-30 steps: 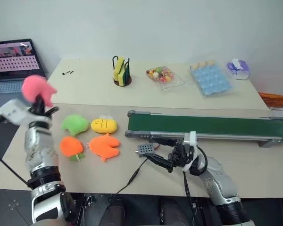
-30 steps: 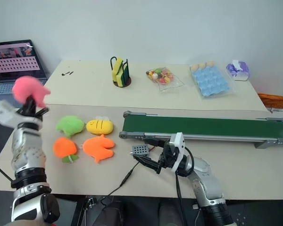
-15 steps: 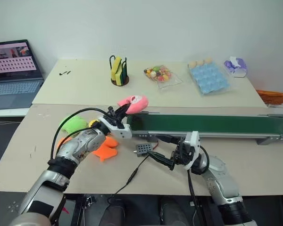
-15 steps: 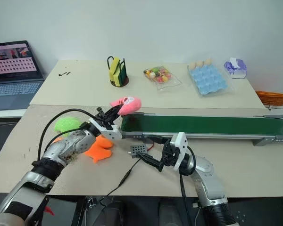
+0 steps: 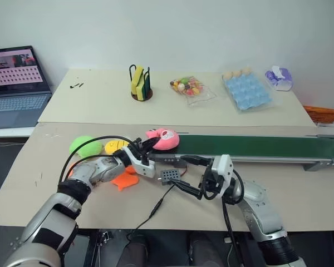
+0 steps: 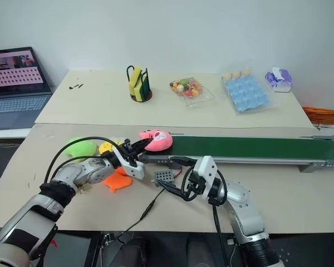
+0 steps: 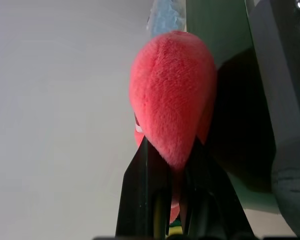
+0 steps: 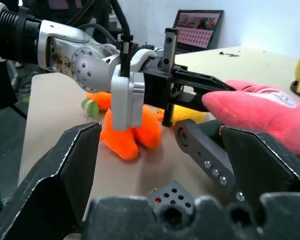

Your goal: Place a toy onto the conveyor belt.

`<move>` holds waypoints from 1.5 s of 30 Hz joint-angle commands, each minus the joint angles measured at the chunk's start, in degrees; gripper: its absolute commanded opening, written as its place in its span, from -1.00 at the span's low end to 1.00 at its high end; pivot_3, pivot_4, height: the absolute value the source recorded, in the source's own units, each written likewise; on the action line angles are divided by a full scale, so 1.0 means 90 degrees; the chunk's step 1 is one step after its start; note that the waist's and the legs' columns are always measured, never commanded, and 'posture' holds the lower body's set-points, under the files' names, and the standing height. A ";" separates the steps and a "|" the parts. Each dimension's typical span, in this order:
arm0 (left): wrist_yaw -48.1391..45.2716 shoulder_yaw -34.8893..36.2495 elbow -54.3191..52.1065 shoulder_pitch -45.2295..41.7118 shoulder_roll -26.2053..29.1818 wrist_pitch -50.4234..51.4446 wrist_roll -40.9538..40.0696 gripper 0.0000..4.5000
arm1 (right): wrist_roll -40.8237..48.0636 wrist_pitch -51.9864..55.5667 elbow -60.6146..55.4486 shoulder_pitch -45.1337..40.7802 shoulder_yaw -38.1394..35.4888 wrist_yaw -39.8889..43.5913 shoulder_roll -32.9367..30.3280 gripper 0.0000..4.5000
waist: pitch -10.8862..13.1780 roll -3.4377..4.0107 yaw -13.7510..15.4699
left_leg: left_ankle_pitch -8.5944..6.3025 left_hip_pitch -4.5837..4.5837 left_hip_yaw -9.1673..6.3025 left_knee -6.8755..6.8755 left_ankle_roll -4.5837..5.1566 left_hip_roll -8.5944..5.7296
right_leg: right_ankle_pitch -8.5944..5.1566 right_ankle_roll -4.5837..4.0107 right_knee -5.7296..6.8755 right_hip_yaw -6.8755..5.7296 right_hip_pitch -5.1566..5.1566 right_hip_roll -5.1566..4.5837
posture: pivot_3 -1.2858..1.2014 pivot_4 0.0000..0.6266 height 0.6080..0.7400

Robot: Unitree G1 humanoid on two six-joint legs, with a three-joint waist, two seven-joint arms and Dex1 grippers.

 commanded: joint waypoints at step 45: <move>-0.4611 0.3532 -0.4622 0.2123 -0.1117 0.6403 -0.9181 0.99 | -0.0130 -0.0847 0.0348 0.0007 -0.0175 -0.0413 0.0034 1.00 | -0.0002 0.0002 -0.0141 | 0.0001 0.0027 0.0002 0.0011 0.0001 0.0000 | 0.0003 -0.0006 0.0022 0.0010 0.0015 0.0000 | 0.03 -0.52 1.00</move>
